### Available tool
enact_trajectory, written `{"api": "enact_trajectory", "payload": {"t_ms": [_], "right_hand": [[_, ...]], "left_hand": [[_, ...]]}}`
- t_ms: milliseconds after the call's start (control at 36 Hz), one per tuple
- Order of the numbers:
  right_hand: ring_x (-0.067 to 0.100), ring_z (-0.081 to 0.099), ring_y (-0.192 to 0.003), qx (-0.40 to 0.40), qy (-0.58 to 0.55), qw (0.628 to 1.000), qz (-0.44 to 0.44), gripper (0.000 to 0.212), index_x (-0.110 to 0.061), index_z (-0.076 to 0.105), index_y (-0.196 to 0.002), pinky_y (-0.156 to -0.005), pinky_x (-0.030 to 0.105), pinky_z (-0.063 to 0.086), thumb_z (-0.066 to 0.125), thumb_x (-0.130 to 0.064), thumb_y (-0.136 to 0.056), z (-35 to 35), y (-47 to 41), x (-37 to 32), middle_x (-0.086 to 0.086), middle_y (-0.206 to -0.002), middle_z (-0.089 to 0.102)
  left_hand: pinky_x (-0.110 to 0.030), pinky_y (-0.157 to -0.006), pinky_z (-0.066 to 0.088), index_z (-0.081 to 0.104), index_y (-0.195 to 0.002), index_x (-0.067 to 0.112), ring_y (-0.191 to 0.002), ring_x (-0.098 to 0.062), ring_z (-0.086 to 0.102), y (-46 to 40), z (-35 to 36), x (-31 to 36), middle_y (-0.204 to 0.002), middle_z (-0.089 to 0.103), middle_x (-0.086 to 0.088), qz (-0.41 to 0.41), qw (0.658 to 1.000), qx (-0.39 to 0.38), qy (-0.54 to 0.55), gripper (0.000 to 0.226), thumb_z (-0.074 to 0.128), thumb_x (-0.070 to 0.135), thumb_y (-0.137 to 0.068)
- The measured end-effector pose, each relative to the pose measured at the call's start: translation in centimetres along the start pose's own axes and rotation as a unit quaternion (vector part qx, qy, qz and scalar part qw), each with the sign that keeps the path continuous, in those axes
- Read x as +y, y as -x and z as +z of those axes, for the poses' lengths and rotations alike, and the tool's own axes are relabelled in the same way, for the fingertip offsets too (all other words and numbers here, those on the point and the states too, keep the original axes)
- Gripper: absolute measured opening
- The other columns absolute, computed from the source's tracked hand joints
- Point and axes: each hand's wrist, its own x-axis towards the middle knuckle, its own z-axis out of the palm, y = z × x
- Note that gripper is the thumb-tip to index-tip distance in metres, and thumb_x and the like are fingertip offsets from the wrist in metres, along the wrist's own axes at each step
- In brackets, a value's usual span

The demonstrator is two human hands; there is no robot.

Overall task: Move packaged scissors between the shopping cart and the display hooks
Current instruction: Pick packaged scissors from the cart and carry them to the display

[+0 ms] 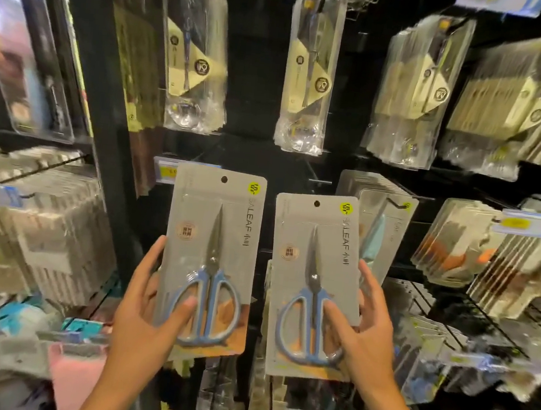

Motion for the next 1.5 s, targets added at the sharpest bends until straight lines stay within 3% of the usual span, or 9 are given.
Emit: {"api": "enact_trajectory", "payload": {"t_ms": [250,778,889,944,1000,1056,1111,1222,1500], "right_hand": [[0.01,0.066,-0.118,-0.004,0.013,1.0,0.002,0.078,-0.028,0.035,-0.153,-0.093,0.032,0.058,0.07,-0.002,-0.089,0.5,-2.9,1.0,-0.016,-0.133,0.065],[-0.019,0.047,-0.125,-0.048,0.028,0.998,0.036,0.076,-0.044,0.019,-0.156,-0.093,0.006,0.046,0.061,-0.016,-0.099,2.7,-6.4,5.8,-0.054,-0.133,0.041],[0.018,0.057,-0.123,-0.047,0.056,0.997,0.031,0.074,-0.053,0.015,-0.154,-0.098,0.042,0.053,0.058,-0.024,-0.102,3.8,-7.9,6.5,-0.033,-0.138,0.051],[0.05,0.048,-0.114,-0.045,0.092,0.994,0.036,0.075,-0.054,0.008,-0.155,-0.092,0.065,0.047,0.056,-0.029,-0.103,4.3,-9.0,7.3,0.013,-0.133,0.056],[0.058,0.055,-0.099,-0.038,0.128,0.99,0.046,0.075,-0.059,0.002,-0.153,-0.078,0.067,0.052,0.053,-0.036,-0.103,4.8,-10.4,8.5,0.04,-0.124,0.049],[0.051,0.057,-0.066,-0.049,0.161,0.984,0.055,0.076,-0.064,-0.007,-0.149,-0.059,0.062,0.053,0.05,-0.043,-0.103,5.1,-12.0,9.9,0.039,-0.093,0.061],[0.045,0.057,-0.058,-0.067,0.198,0.976,0.061,0.077,-0.065,-0.015,-0.146,-0.055,0.06,0.052,0.047,-0.048,-0.103,5.5,-13.6,11.1,0.033,-0.076,0.062],[0.043,0.069,-0.078,-0.068,0.265,0.959,0.076,0.078,-0.058,-0.021,-0.148,-0.069,0.059,0.058,0.042,-0.054,-0.102,6.1,-16.6,12.8,0.027,-0.106,0.07],[0.033,0.067,-0.076,-0.084,0.342,0.927,0.127,0.078,-0.047,-0.024,-0.152,-0.077,0.051,0.058,0.038,-0.052,-0.104,7.1,-20.4,13.9,0.016,-0.089,0.069]], "left_hand": [[-0.006,-0.08,0.053,0.038,-0.148,0.051,-0.112,0.004,0.065,-1.5,0.6,0.3,-0.121,0.068,0.024,0.008,1.0,0.011,0.002,0.087,0.077,0.012,-0.08],[-0.008,-0.082,0.053,0.036,-0.148,0.052,-0.116,0.001,0.063,-3.3,1.9,0.6,-0.124,0.066,0.026,0.022,1.0,-0.002,-0.005,0.089,0.076,0.015,-0.078],[-0.006,-0.081,0.052,0.036,-0.15,0.047,-0.111,0.005,0.064,-3.9,2.1,1.2,-0.118,0.066,0.033,0.029,0.999,0.0,-0.012,0.088,0.075,0.015,-0.078],[-0.007,-0.082,0.052,0.036,-0.15,0.045,-0.11,0.006,0.064,-4.2,2.2,1.5,-0.117,0.065,0.037,0.034,0.999,0.004,-0.013,0.087,0.074,0.017,-0.078],[-0.006,-0.082,0.052,0.035,-0.151,0.045,-0.11,0.008,0.064,-4.6,2.3,1.8,-0.116,0.063,0.04,0.038,0.999,0.007,-0.013,0.087,0.074,0.017,-0.078],[-0.005,-0.081,0.052,0.035,-0.151,0.045,-0.109,0.008,0.064,-4.9,2.4,2.0,-0.116,0.063,0.041,0.043,0.999,0.009,-0.016,0.087,0.074,0.017,-0.078],[-0.005,-0.079,0.051,0.035,-0.151,0.044,-0.108,0.009,0.064,-5.2,2.4,2.2,-0.114,0.063,0.042,0.048,0.999,0.011,-0.019,0.087,0.074,0.016,-0.079],[-0.007,-0.082,0.052,0.035,-0.151,0.045,-0.11,0.007,0.064,-5.7,2.5,2.1,-0.118,0.064,0.038,0.055,0.998,0.013,-0.025,0.087,0.074,0.016,-0.079],[-0.011,-0.085,0.054,0.037,-0.15,0.044,-0.108,0.001,0.067,-6.2,2.5,2.4,-0.115,0.07,0.025,0.058,0.998,0.023,-0.02,0.085,0.074,0.013,-0.08]]}}
